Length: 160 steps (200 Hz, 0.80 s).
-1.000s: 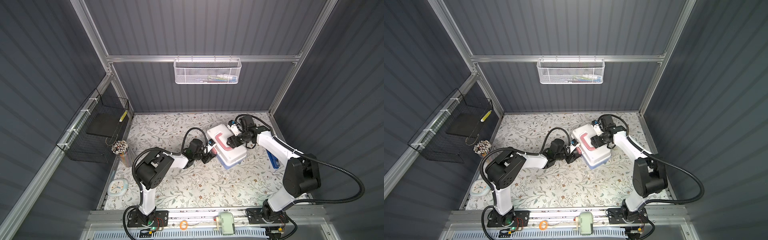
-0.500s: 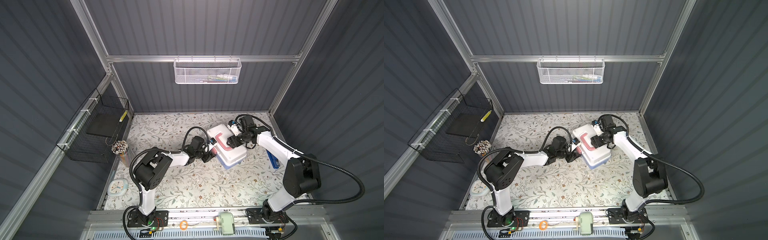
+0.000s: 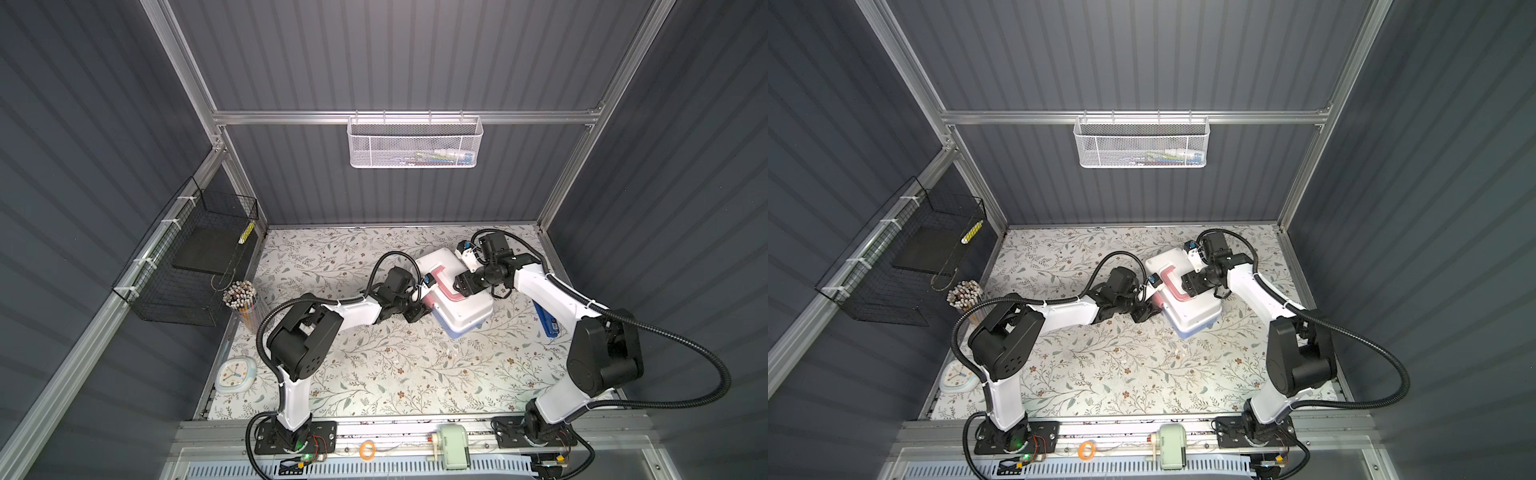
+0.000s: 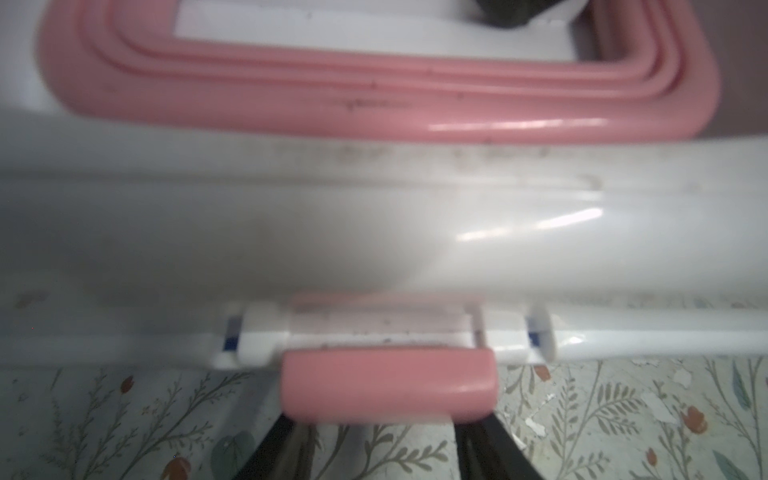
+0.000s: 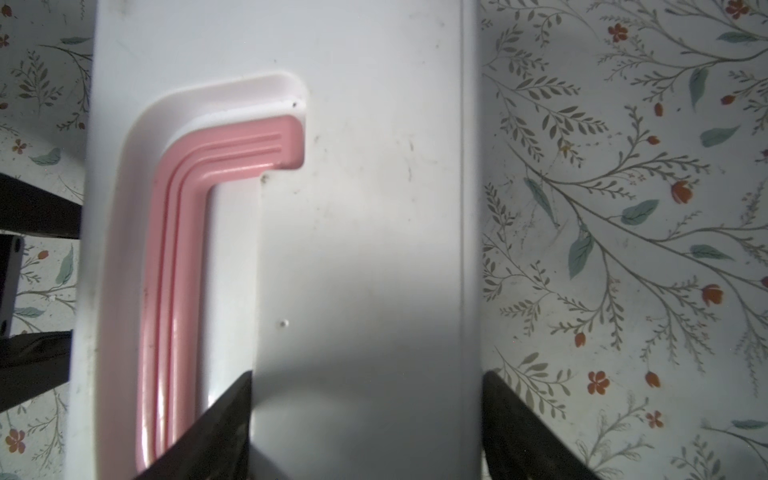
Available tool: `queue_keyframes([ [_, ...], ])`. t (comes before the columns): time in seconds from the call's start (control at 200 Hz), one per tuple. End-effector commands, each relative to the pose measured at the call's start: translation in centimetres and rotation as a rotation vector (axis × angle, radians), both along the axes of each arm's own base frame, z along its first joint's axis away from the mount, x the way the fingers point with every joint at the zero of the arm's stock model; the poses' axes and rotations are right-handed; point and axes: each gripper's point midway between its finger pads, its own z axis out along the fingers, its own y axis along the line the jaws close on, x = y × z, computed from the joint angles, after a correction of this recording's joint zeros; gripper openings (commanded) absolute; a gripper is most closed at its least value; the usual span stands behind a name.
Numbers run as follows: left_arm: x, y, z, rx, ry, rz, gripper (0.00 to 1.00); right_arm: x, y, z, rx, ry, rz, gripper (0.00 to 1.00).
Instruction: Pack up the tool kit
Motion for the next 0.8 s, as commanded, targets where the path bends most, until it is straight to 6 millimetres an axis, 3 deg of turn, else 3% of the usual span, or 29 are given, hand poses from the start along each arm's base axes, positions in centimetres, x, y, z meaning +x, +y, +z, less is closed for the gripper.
queue_keyframes([
  [0.0, 1.5, -2.1, 6.4, -0.105, -0.136, -0.023, 0.48, -4.5, -0.4, -6.3, -0.04, 0.247, 0.003, 0.71],
  [0.795, 1.9, -3.3, 6.6, -0.018, -0.131, -0.014, 0.48, -4.6, 0.1, -6.6, -0.02, 0.247, 0.01, 0.69],
])
